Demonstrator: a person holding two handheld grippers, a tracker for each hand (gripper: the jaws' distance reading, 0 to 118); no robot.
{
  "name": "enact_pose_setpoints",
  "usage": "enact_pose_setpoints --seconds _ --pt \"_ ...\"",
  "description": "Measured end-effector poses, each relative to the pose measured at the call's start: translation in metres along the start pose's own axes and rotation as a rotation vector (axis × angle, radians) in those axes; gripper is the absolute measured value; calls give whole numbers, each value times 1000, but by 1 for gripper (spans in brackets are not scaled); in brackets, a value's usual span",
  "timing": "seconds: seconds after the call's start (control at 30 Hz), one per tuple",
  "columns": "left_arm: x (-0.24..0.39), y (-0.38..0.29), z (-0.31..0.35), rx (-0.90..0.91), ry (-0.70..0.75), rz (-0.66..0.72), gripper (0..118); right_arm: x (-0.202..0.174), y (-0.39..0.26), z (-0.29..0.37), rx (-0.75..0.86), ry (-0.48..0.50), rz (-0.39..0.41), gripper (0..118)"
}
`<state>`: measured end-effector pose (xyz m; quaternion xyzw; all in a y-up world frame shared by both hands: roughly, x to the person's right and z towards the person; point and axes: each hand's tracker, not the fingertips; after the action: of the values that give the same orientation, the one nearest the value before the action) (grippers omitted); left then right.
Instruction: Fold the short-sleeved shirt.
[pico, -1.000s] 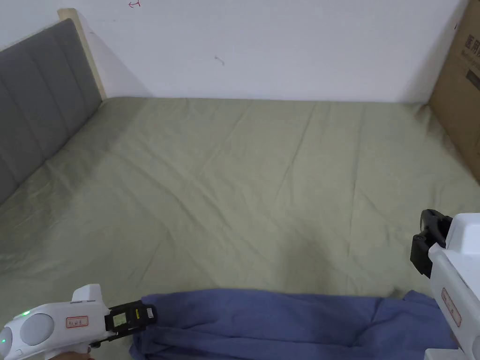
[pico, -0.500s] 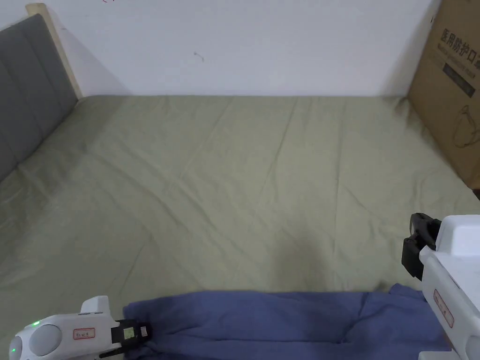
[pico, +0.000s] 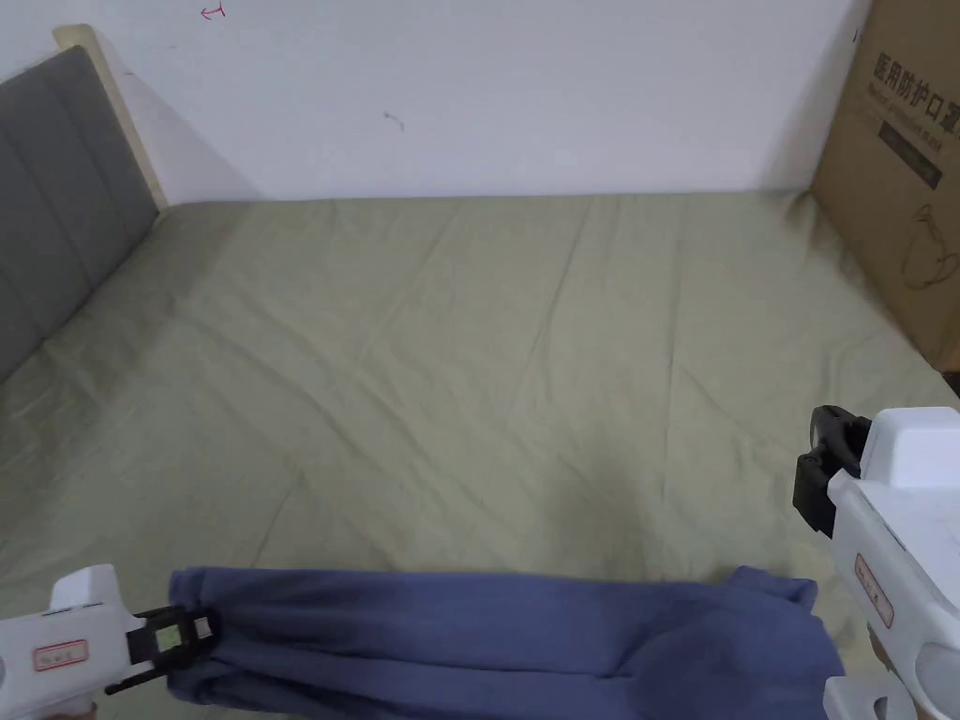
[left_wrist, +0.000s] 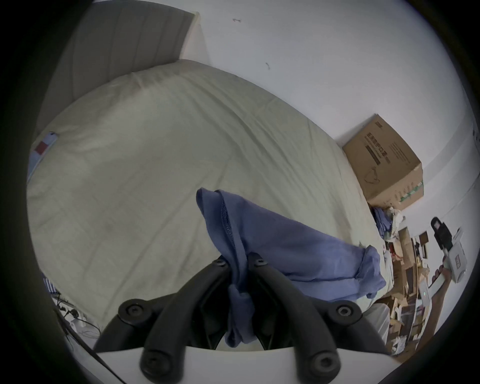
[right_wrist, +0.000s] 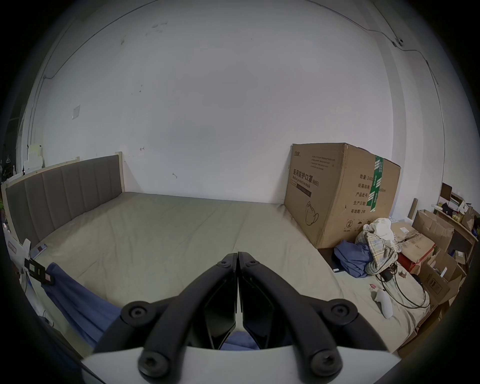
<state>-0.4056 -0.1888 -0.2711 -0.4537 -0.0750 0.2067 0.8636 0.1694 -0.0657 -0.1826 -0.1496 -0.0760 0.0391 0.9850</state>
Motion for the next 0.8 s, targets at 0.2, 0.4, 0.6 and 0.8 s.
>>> enact_pose_setpoints --seconds 0.2,0.4,0.6,0.8 --pt "13 1 27 39 18 59 8 6 -2 5 8 10 -12 0" --pt "107 -2 24 -8 11 -33 8 14 -3 11 15 16 -22 0" --pt "181 -16 -27 -130 -53 -156 8 25 -7 18 18 24 -47 0" --pt "241 -54 -91 -236 -97 -209 8 39 -13 26 13 0 -52 0"
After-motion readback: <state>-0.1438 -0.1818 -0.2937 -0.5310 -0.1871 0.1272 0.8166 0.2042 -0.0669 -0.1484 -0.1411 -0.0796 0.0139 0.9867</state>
